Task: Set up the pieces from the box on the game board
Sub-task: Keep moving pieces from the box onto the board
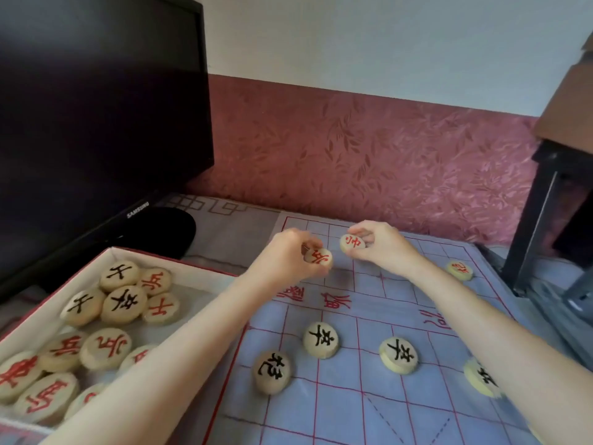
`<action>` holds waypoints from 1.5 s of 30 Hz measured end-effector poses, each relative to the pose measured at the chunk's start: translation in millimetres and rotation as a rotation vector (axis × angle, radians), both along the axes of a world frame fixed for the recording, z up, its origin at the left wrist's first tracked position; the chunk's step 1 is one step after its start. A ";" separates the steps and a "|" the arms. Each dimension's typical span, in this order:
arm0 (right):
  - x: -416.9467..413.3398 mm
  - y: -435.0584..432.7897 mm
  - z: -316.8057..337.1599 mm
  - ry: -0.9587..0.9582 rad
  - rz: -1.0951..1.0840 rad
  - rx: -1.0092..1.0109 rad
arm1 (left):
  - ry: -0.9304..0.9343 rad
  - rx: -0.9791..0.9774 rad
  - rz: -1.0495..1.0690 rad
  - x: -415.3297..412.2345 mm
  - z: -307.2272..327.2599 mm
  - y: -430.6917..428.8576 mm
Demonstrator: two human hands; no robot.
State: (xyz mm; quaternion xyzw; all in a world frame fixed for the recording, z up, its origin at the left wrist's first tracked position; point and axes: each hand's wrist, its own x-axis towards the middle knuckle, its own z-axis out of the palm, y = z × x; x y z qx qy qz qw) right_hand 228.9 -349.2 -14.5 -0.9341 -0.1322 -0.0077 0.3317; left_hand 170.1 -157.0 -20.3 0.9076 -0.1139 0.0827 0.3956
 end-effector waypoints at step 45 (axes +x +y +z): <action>41.1 -86.8 -30.0 -0.090 -0.075 0.134 | 0.031 0.109 -0.205 60.9 -43.0 -106.4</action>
